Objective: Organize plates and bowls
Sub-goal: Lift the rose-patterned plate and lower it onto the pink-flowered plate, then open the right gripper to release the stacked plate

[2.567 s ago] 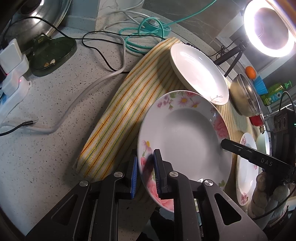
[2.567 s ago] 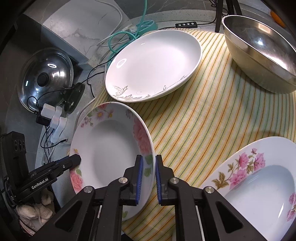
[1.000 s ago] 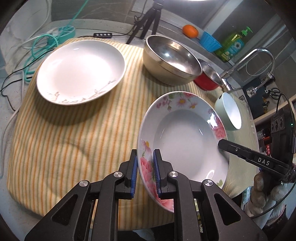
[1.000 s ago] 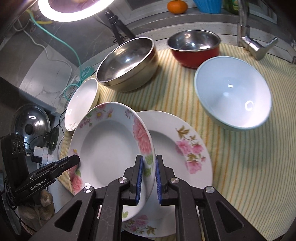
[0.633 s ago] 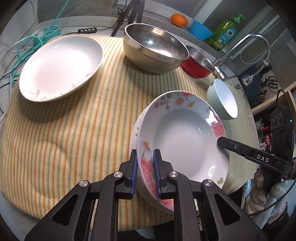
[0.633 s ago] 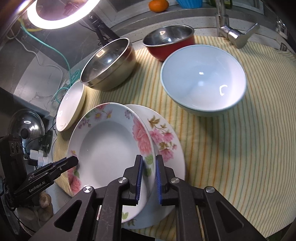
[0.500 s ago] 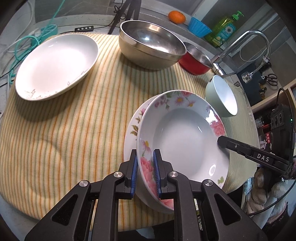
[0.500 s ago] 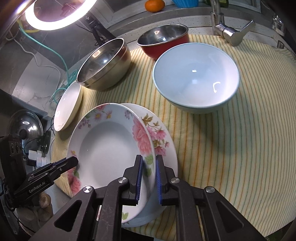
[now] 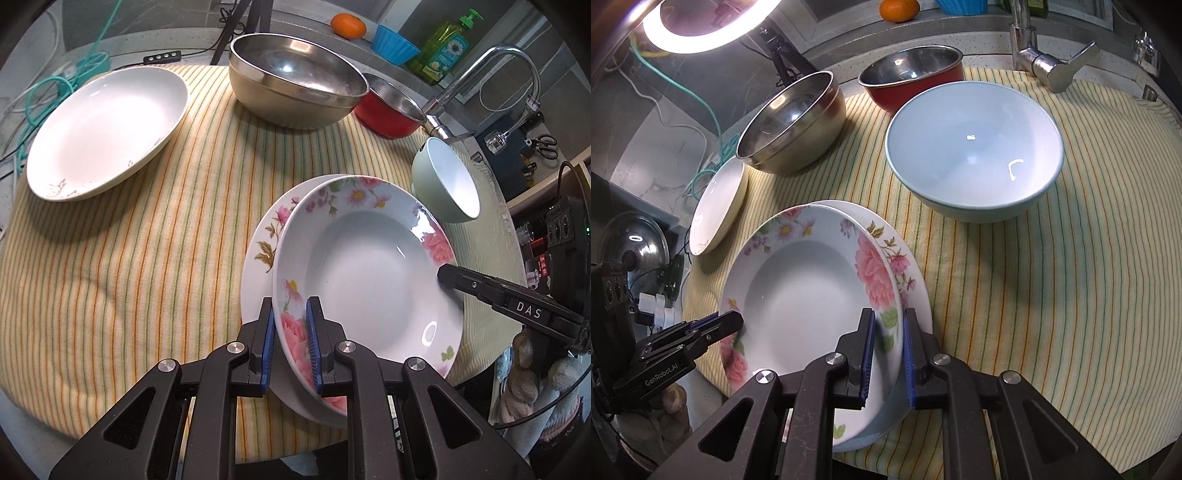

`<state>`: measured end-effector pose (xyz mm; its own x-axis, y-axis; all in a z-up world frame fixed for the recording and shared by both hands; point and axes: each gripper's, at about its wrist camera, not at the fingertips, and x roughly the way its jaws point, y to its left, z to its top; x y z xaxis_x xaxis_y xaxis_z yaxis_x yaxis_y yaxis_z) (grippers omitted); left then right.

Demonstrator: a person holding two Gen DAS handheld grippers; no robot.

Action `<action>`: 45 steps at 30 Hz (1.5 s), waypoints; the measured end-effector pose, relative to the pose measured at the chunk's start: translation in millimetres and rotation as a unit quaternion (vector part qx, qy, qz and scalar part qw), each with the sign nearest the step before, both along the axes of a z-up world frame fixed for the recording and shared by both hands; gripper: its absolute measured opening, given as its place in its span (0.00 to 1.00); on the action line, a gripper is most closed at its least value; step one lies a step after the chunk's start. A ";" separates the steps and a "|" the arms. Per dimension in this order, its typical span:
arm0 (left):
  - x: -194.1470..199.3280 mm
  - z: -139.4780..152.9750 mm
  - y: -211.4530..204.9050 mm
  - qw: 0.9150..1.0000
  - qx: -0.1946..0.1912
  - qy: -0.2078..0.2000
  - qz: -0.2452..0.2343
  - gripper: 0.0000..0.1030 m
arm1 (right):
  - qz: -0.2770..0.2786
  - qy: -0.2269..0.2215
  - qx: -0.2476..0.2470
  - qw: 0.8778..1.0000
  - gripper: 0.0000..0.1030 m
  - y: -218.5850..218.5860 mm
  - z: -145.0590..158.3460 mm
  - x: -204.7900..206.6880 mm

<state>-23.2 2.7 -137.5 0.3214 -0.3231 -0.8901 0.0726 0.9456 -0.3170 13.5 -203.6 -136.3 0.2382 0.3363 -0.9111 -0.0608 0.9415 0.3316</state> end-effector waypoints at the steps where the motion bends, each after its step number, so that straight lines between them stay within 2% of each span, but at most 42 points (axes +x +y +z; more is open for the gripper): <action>1: 0.5 0.0 -0.4 1.000 0.001 0.000 0.001 0.15 | 0.002 -0.002 -0.003 1.000 0.14 1.1 0.2 -0.1; 14: 1.6 1.0 -2.0 0.999 0.028 -0.016 0.003 0.14 | 0.026 -0.016 -0.048 0.998 0.16 15.1 2.7 -1.2; 26: 0.0 1.7 2.6 1.000 0.016 -0.016 0.002 0.14 | 0.033 -0.043 -0.086 0.995 0.21 21.8 11.0 -0.4; 35: 1.9 12.1 31.2 1.000 -0.006 -0.022 0.013 0.15 | 0.021 -0.058 -0.067 0.996 0.24 30.5 27.7 5.9; 39: 7.1 19.1 56.8 0.999 -0.009 -0.032 0.029 0.15 | 0.026 -0.065 -0.045 0.997 0.30 44.8 37.8 11.9; 45: 23.1 21.0 106.7 0.998 -0.014 -0.036 0.058 0.14 | 0.022 -0.078 -0.010 0.997 0.31 73.4 47.8 33.8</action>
<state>-0.1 109.3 -116.5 0.4201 -0.3044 -0.8549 -0.0132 0.9399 -0.3412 47.3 -130.2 -88.5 0.3623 0.3317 -0.8710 -0.1517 0.9430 0.2961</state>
